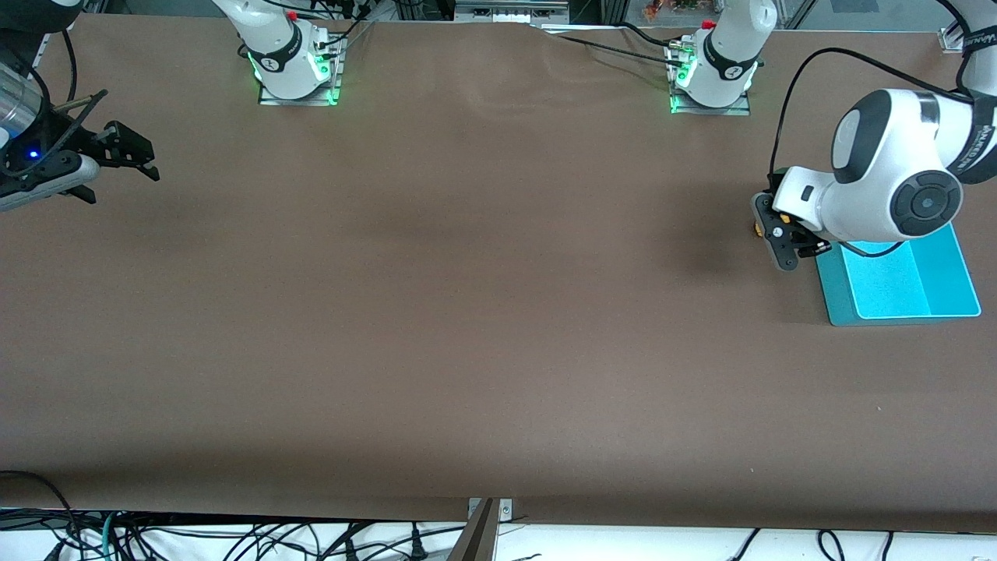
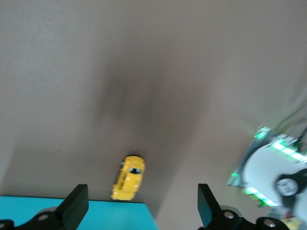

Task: Wind and store yellow beetle car
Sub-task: 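Close the left gripper around the yellow car beside the bin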

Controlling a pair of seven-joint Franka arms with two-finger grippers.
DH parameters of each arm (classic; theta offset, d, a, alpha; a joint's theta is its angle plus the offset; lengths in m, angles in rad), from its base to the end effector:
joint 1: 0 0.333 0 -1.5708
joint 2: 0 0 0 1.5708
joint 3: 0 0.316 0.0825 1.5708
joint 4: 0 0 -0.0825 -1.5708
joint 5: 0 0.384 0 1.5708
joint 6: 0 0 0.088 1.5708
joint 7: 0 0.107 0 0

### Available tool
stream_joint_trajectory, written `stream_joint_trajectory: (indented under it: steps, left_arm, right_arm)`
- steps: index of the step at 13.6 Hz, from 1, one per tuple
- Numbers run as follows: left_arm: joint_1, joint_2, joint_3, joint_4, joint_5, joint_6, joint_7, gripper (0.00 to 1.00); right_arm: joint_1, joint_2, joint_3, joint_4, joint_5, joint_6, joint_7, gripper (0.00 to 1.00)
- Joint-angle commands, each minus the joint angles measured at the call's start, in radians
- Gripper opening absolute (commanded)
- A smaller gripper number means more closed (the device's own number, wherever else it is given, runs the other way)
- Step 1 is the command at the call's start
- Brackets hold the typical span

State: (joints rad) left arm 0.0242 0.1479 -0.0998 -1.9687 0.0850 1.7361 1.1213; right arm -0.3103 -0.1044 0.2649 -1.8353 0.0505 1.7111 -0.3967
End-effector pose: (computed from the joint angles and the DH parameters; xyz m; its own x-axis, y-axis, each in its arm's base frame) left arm 0.5404 -0.0320 0.3731 0.2953 -0.9313 -0.2134 -0.8839 -0.3510 0.3089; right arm 0.5280 -0.0136 0.5654 0.9420 0.3355 -0.0129 0.3350 -0.9417 -0.0298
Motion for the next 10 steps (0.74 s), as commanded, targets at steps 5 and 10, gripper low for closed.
stream_joint_trajectory:
  steps: [5, 10]
  left_arm:
    - [0.082, -0.087, 0.07, -0.327, 0.032, 0.406, 0.336, 1.0]
    - [0.158, -0.082, 0.077, -0.481, 0.032, 0.641, 0.471, 1.0]
  right_arm:
    - [0.06, -0.012, -0.053, 0.016, 0.019, -0.048, 0.111, 1.0]
    - [0.06, -0.008, -0.052, 0.001, 0.017, -0.041, 0.113, 1.0]
